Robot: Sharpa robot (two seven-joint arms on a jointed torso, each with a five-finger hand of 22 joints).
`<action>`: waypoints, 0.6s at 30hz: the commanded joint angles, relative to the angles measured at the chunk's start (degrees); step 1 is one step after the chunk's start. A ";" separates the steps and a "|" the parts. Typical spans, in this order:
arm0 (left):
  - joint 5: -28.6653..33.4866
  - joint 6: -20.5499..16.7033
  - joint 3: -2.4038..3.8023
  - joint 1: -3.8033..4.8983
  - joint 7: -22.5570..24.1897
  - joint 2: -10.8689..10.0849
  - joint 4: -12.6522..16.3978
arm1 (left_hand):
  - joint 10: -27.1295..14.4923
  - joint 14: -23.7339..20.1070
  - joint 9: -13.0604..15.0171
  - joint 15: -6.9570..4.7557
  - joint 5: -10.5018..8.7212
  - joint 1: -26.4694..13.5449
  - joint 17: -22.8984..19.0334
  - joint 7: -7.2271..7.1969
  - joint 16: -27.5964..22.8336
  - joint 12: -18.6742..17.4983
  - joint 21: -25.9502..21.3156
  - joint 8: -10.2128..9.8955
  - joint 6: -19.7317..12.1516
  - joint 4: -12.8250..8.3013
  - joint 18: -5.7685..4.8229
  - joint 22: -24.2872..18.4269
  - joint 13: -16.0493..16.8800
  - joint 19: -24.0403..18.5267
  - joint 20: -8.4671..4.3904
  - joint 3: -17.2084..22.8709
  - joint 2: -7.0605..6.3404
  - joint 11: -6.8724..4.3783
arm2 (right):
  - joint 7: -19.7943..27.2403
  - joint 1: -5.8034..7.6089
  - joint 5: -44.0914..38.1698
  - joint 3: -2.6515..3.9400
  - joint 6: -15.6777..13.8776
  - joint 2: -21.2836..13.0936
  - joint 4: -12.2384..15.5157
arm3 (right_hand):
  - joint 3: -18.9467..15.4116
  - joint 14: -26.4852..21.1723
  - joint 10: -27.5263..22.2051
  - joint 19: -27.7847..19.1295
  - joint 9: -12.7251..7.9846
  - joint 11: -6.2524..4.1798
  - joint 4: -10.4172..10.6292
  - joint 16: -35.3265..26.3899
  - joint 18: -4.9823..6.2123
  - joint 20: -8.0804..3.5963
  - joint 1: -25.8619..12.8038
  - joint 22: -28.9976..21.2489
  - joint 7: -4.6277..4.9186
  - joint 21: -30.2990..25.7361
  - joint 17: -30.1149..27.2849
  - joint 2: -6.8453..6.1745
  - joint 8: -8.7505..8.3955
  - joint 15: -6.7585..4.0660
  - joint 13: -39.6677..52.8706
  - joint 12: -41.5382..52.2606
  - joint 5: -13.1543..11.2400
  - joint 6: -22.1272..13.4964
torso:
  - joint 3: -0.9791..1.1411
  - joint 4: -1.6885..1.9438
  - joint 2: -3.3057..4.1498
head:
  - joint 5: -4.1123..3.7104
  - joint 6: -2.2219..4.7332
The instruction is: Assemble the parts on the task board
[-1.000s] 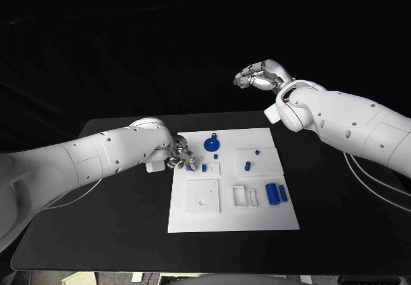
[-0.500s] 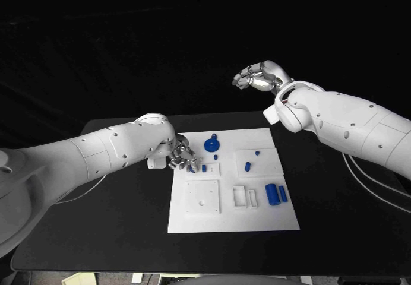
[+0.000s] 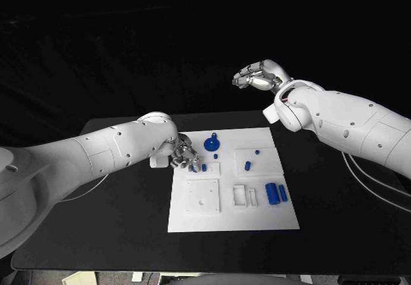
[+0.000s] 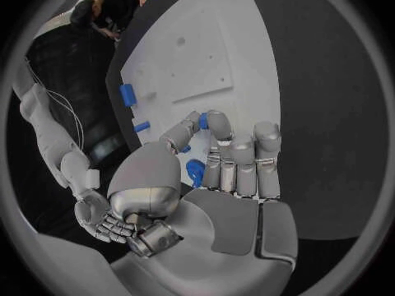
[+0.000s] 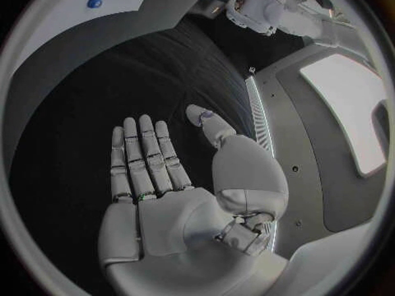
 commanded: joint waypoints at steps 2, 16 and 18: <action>-1.51 0.24 0.01 0.02 0.04 0.28 -0.33 | 1.39 1.48 0.10 -3.38 0.27 4.71 0.05 -0.10 0.30 0.17 0.30 0.10 -0.21 -0.44 2.28 0.39 0.08 -0.31 -5.57 0.00 4.81 -1.68 | 0.17 0.00 -0.28 0.05 0.40 0.09 -0.02 | 0.06 -0.51 0.26 -0.14 -0.09 0.07 0.31 0.39 0.92 0.21 -0.50 0.09 0.30 -0.39 -0.08 0.30 0.37 0.06 -0.08 -0.24 0.32 -0.13 | -0.04 -0.02 0.00 | -0.01 -0.08; -1.44 0.49 -0.01 -0.01 0.25 0.76 -1.81 | 1.34 1.46 0.31 -3.40 0.33 4.78 0.07 -0.12 0.36 0.26 0.34 0.01 -0.19 -0.46 2.29 0.40 0.14 -0.29 -5.59 0.01 4.74 -1.69 | 0.16 0.00 -0.28 0.05 0.38 0.14 0.01 | 0.08 -0.53 0.26 -0.16 -0.11 0.07 0.29 0.45 0.94 0.23 -0.48 0.10 0.29 -0.40 -0.16 0.33 0.39 0.07 -0.09 -0.27 0.32 -0.13 | -0.01 0.01 0.03 | -0.05 -0.05; -1.40 0.48 -0.01 -0.01 0.24 0.72 -1.90 | 1.34 1.46 0.32 -3.40 0.33 4.78 0.07 -0.12 0.36 0.26 0.35 0.01 -0.19 -0.46 2.29 0.40 0.15 -0.29 -5.59 0.01 4.73 -1.69 | 0.16 0.00 -0.28 0.05 0.39 0.15 0.01 | 0.08 -0.53 0.26 -0.16 -0.11 0.07 0.29 0.46 0.94 0.23 -0.48 0.10 0.29 -0.40 -0.17 0.34 0.39 0.07 -0.09 -0.27 0.32 -0.13 | -0.02 0.01 0.05 | -0.08 -0.08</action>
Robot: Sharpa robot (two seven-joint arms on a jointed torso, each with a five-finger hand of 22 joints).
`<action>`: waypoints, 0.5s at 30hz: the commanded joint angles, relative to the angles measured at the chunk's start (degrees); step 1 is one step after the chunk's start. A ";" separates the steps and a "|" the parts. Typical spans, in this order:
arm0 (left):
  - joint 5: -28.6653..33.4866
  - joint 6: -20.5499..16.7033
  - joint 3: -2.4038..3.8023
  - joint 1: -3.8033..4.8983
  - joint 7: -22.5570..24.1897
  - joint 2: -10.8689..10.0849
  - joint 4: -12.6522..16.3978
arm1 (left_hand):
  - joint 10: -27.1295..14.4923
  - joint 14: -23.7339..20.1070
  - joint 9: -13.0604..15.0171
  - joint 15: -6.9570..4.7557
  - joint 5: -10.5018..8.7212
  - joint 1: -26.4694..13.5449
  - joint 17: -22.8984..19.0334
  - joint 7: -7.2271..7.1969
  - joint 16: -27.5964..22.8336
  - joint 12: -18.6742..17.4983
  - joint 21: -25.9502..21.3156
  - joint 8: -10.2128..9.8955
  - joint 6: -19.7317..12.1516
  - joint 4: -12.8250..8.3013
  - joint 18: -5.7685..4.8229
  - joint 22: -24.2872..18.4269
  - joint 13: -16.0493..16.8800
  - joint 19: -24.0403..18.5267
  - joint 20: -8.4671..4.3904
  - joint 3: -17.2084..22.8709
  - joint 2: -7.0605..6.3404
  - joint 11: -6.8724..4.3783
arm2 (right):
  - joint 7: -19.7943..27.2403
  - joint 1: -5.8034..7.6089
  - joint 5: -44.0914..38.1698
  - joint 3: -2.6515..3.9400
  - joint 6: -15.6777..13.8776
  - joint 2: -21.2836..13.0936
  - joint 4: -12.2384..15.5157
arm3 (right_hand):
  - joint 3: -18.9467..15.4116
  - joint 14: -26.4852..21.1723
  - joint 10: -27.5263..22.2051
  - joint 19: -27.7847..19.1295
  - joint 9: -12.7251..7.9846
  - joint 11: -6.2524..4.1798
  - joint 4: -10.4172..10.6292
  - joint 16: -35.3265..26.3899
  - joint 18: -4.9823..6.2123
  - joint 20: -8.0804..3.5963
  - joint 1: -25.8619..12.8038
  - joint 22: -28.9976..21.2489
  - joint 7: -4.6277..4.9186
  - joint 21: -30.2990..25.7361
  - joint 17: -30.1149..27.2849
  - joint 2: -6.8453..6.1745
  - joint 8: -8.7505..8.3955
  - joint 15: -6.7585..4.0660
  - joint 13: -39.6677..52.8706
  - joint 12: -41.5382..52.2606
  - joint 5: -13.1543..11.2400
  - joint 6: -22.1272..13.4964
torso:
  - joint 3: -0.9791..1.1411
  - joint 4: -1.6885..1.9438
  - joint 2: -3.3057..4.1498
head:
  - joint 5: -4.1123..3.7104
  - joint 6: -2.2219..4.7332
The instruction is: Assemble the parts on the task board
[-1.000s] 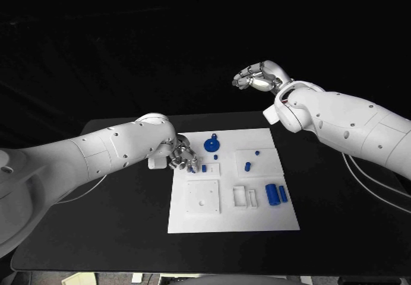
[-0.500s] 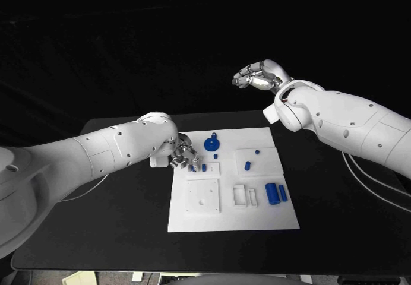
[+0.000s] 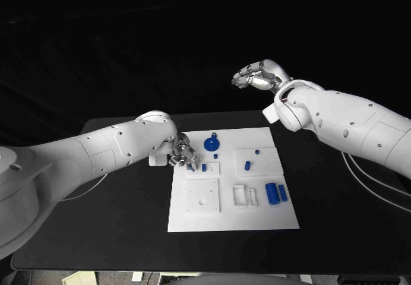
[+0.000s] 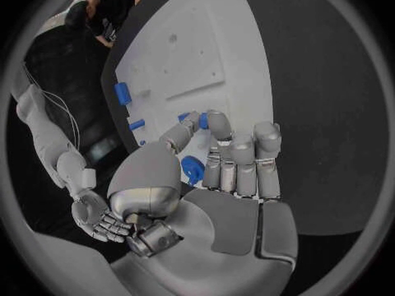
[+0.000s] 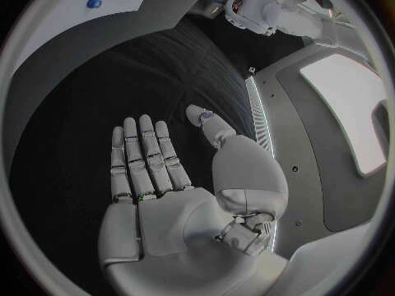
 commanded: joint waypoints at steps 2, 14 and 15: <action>-0.10 0.43 0.02 0.02 0.33 0.09 -0.32 | 1.33 1.46 0.02 -3.40 0.39 4.78 0.07 -0.12 0.37 0.19 0.35 0.23 -0.19 -0.31 2.22 0.42 0.10 -0.31 -5.60 -0.14 4.74 -1.69 | 0.16 0.00 -0.27 0.05 0.37 0.15 -0.02 | 0.09 -0.38 0.26 -0.16 -0.07 0.07 0.29 0.23 0.95 0.23 -0.23 0.06 0.29 -0.17 -0.08 0.10 0.39 -0.09 -0.10 -0.28 0.32 -0.13 | 0.00 0.01 0.04 | -0.08 -0.09; 0.96 1.51 0.01 0.00 0.25 0.21 -0.31 | 1.26 1.41 0.16 -3.40 0.41 4.83 0.07 -0.11 0.40 0.24 0.36 0.14 -0.21 -0.33 2.22 0.43 0.14 -0.33 -5.61 -0.12 4.70 -1.69 | 0.18 0.00 -0.27 0.05 0.36 0.13 0.01 | 0.09 -0.39 0.27 -0.17 -0.10 0.07 0.29 0.28 0.96 0.25 -0.23 0.07 0.30 -0.18 -0.14 0.10 0.40 -0.08 -0.10 -0.30 0.31 -0.14 | 0.01 -0.01 0.00 | -0.05 -0.26; 0.96 1.57 0.01 0.00 0.27 0.21 -0.28 | 1.25 1.41 0.18 -3.40 0.41 4.84 0.07 -0.11 0.40 0.24 0.36 0.13 -0.21 -0.33 2.22 0.43 0.14 -0.34 -5.61 -0.12 4.69 -1.69 | 0.18 0.00 -0.27 0.05 0.37 0.12 0.02 | 0.09 -0.40 0.27 -0.17 -0.10 0.07 0.29 0.29 0.96 0.25 -0.23 0.07 0.30 -0.18 -0.14 0.10 0.40 -0.08 -0.10 -0.30 0.30 -0.14 | 0.01 0.01 0.00 | -0.05 -0.25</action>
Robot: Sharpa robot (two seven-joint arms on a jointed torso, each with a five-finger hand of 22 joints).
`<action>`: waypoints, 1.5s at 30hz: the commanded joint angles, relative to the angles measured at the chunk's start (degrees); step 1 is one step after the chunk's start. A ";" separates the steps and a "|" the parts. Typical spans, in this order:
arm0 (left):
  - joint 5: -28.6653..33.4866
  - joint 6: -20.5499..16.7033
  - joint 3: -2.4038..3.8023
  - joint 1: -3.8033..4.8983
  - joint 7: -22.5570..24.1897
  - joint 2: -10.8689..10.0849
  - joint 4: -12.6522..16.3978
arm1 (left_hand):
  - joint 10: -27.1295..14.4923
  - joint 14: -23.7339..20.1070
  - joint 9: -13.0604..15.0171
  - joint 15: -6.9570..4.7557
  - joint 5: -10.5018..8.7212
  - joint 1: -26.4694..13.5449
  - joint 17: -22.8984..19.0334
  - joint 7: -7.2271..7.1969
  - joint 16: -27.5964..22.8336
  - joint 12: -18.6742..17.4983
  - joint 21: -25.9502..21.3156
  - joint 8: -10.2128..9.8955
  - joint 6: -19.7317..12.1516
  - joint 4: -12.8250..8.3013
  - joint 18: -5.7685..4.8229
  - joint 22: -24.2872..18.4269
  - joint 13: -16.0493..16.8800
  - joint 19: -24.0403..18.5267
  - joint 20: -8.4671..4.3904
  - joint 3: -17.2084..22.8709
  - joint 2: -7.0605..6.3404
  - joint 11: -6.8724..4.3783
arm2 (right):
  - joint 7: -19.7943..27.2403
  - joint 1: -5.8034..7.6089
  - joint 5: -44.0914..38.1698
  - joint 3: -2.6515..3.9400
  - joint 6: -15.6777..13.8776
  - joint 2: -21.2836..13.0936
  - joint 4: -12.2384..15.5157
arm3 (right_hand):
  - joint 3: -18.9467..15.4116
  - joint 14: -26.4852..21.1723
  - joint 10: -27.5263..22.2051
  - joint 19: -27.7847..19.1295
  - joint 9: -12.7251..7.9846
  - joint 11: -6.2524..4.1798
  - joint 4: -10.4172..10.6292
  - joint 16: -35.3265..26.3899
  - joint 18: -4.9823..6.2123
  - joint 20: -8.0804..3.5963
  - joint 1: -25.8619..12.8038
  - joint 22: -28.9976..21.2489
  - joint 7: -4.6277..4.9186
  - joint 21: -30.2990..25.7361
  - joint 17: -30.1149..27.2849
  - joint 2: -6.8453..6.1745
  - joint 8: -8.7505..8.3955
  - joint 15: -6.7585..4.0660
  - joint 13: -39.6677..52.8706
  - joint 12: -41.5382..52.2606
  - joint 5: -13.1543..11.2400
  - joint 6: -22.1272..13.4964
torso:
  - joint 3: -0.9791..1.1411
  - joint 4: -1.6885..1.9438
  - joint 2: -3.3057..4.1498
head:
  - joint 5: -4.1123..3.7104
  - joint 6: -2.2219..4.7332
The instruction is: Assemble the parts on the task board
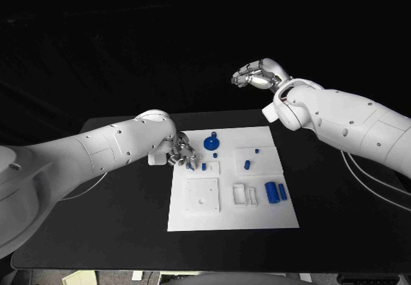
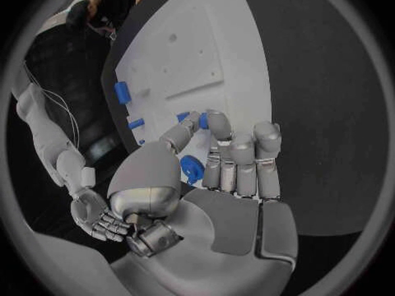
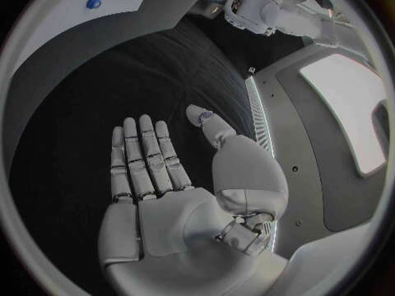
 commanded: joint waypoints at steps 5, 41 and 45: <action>0.47 1.48 0.01 0.00 0.33 0.14 0.33 | 1.23 1.39 0.19 -3.39 0.23 4.86 0.08 -0.11 0.36 0.26 0.37 0.07 -0.22 -0.27 2.18 0.39 0.11 -0.36 -5.61 -0.05 4.67 -1.69 | 0.14 0.00 -0.27 0.05 0.43 0.11 0.02 | 0.10 -0.41 0.27 -0.18 -0.06 0.07 0.28 0.31 0.98 0.26 -0.23 0.08 0.29 -0.18 -0.13 0.11 0.23 -0.08 -0.06 -0.32 0.30 -0.14 | 0.00 0.01 -0.01 | 0.04 0.01; 0.02 1.25 -0.02 -0.33 0.53 0.38 -0.46 | 1.09 1.29 0.46 -3.38 0.21 4.92 0.08 -0.09 0.41 0.34 0.39 -0.11 -0.24 -0.26 2.18 0.40 0.18 -0.42 -5.62 -0.05 4.63 -1.67 | 0.14 -0.03 -0.27 0.05 0.45 0.12 0.14 | 0.15 -0.47 0.29 -0.22 -0.12 0.08 0.23 0.47 1.02 0.30 -0.13 0.11 0.30 -0.21 -0.32 0.15 0.26 -0.07 -0.07 -0.37 0.26 -0.16 | -0.06 0.00 -0.02 | -0.09 -0.05; -0.01 0.95 -0.02 -0.35 0.61 0.34 -0.59 | 1.08 1.28 0.48 -3.38 0.21 4.93 0.08 -0.09 0.41 0.35 0.39 -0.13 -0.24 -0.26 2.18 0.40 0.19 -0.43 -5.62 -0.05 4.63 -1.67 | 0.14 -0.03 -0.27 0.05 0.48 0.17 0.15 | 0.15 -0.47 0.29 -0.23 -0.13 0.08 0.23 0.48 1.03 0.30 -0.13 0.11 0.30 -0.21 -0.34 0.15 0.26 -0.07 -0.07 -0.38 0.26 -0.16 | -0.03 0.03 -0.02 | -0.08 -0.16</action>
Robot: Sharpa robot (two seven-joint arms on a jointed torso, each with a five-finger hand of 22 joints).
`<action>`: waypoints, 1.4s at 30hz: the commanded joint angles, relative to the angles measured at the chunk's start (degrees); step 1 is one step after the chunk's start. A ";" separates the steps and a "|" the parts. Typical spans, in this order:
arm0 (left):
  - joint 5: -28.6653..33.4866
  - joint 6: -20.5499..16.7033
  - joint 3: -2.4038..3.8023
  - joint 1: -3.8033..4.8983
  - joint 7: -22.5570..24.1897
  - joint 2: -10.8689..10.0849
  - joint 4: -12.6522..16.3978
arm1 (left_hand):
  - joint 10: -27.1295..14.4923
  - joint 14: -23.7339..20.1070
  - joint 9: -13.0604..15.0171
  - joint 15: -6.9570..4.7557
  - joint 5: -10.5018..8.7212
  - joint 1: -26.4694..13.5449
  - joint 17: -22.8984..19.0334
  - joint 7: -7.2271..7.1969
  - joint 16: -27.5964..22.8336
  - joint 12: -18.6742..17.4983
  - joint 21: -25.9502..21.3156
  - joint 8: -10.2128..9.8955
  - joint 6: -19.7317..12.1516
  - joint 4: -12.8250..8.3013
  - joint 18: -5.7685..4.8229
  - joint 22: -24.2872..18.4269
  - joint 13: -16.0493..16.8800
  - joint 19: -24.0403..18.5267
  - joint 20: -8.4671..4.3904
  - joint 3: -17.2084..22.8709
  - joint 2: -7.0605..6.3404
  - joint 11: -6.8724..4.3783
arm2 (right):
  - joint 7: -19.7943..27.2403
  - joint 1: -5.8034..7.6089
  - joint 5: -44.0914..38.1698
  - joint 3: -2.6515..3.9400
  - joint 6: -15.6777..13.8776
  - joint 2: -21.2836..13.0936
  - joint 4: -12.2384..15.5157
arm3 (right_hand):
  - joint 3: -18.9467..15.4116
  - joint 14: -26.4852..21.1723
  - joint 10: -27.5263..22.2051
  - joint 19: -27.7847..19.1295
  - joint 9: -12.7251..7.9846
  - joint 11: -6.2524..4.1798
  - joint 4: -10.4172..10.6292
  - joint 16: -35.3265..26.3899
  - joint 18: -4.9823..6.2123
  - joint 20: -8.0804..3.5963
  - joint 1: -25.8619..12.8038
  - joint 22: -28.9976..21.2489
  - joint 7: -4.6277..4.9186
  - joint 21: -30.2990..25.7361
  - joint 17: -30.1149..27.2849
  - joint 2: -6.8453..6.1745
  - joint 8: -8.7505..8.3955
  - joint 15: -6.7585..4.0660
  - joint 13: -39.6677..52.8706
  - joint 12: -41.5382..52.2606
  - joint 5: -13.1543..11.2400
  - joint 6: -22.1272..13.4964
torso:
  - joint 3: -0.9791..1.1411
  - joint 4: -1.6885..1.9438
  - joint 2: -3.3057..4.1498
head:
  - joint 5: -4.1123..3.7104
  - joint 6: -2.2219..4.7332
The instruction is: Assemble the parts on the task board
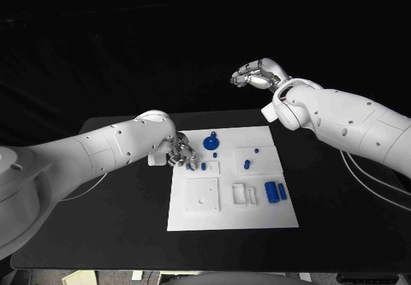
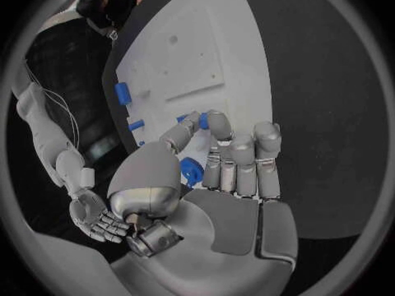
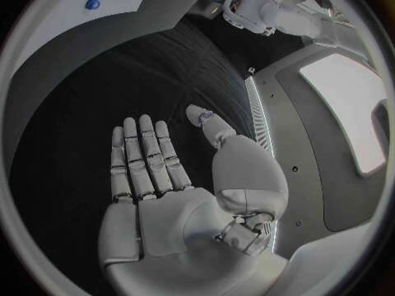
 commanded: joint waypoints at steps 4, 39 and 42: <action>-0.25 0.63 0.00 -0.08 0.55 0.13 -0.11 | 1.07 1.27 0.08 -3.38 0.18 4.93 0.09 -0.09 0.24 0.36 0.39 0.37 -0.25 -0.17 2.11 0.44 0.09 -0.53 -5.72 0.03 4.63 -1.67 | 0.17 -0.01 -0.27 0.05 0.41 0.18 0.07 | 0.15 -0.49 0.29 -0.23 -0.10 0.08 0.23 0.29 1.04 0.31 -0.13 0.08 0.30 -0.21 -0.12 0.15 0.26 -0.06 -0.09 -0.39 0.25 -0.16 | -0.01 0.05 -0.01 | 0.00 -0.04; 0.60 -4.03 -0.18 -0.82 0.53 0.95 -1.19 | 1.03 1.18 0.84 -3.17 -0.71 3.76 -0.08 0.18 0.26 0.56 0.35 -0.89 -0.78 1.17 2.13 0.26 0.19 -0.41 -5.78 -0.67 4.18 -1.39 | 0.13 -0.02 -0.27 0.05 0.38 0.03 0.43 | 0.17 -0.56 0.31 -0.27 -0.17 0.09 0.21 0.44 1.08 0.35 -0.10 0.11 0.31 -0.24 -0.31 0.14 0.29 -0.05 -0.09 -0.44 0.26 -0.18 | -0.01 0.01 -0.01 | -0.11 -0.05; 0.92 -3.68 -0.18 -0.81 0.55 0.96 -1.25 | 1.13 1.13 -0.15 -2.59 -0.95 2.42 -0.13 0.88 0.26 0.48 0.32 -3.23 -3.31 2.24 2.20 0.17 0.11 -0.38 -5.85 -1.53 2.57 -0.79 | 0.13 -0.02 -0.27 0.05 0.38 -0.02 0.45 | 0.16 -0.57 0.31 -0.28 -0.18 0.09 0.21 0.46 1.08 0.36 -0.11 0.11 0.31 -0.25 -0.34 0.11 0.29 -0.04 -0.09 -0.45 0.25 -0.19 | 0.01 0.01 -0.01 | -0.11 -0.06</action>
